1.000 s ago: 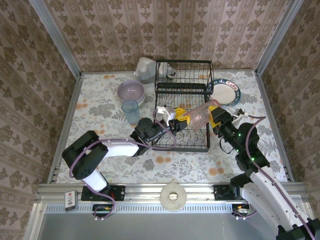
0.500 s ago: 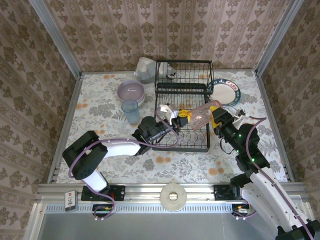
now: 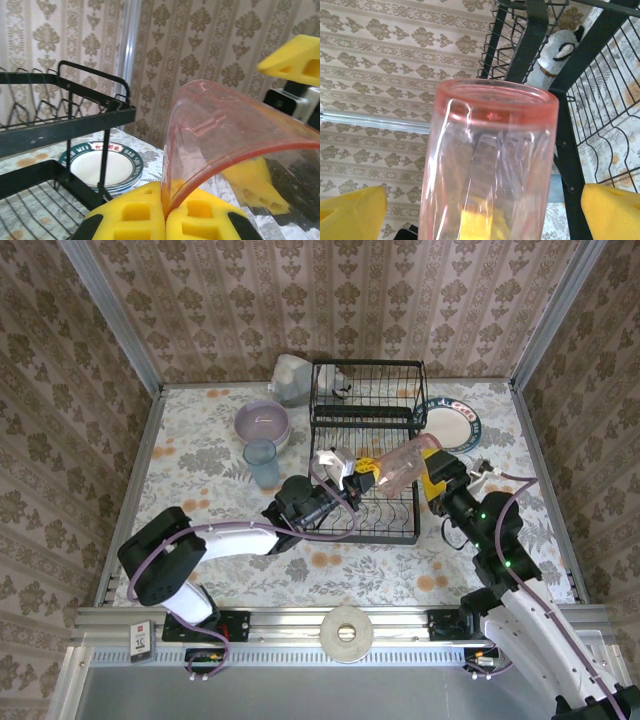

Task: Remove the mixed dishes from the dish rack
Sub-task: Place the cup down.

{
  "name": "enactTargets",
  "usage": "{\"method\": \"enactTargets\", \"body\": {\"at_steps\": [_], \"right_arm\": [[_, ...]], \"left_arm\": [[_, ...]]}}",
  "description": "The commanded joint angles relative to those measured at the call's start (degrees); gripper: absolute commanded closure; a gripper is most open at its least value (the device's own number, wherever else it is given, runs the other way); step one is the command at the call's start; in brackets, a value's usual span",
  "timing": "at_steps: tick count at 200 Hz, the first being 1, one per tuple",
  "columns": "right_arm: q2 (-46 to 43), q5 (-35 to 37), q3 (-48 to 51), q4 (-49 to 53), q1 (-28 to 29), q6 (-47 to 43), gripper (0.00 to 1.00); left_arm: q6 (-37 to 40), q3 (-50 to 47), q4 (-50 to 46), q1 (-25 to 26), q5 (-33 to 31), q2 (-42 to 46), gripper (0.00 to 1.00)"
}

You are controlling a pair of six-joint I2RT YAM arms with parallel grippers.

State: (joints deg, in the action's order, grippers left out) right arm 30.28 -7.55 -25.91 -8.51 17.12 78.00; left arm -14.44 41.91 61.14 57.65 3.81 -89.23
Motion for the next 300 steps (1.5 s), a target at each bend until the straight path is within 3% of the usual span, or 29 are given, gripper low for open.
{"method": "enactTargets", "body": {"at_steps": [1,54,125,182,217,263,300], "right_arm": [[-2.4,1.52,-1.73,3.24,0.28,-3.04,0.0],[-6.61,8.68,-7.69,14.74,0.32,-13.56,0.0],[-7.14,12.97,-12.99,16.48,0.45,-24.92,0.0],[-4.6,12.14,-13.29,12.86,0.7,-32.59,0.0],[-1.59,10.63,-14.88,11.09,2.31,-40.31,0.0],[1.48,13.6,-14.96,8.92,9.63,-53.14,0.0],[3.91,16.57,-13.57,7.17,16.46,-63.2,0.0]], "left_arm": [[-1.12,-0.23,-0.4,-0.07,-3.4,4.2,1.0],[-0.59,2.05,-16.73,-0.17,-7.27,13.47,1.0],[-0.24,8.86,-47.87,-1.54,-13.47,30.9,1.0],[-0.95,21.69,-84.2,-5.08,-23.54,44.19,1.0],[-4.49,35.18,-109.43,-9.22,-26.32,42.75,1.0],[-10.76,54.49,-137.11,-16.23,-21.58,33.33,1.0],[-10.43,66.42,-148.56,-22.02,-16.76,23.72,1.0]]}}
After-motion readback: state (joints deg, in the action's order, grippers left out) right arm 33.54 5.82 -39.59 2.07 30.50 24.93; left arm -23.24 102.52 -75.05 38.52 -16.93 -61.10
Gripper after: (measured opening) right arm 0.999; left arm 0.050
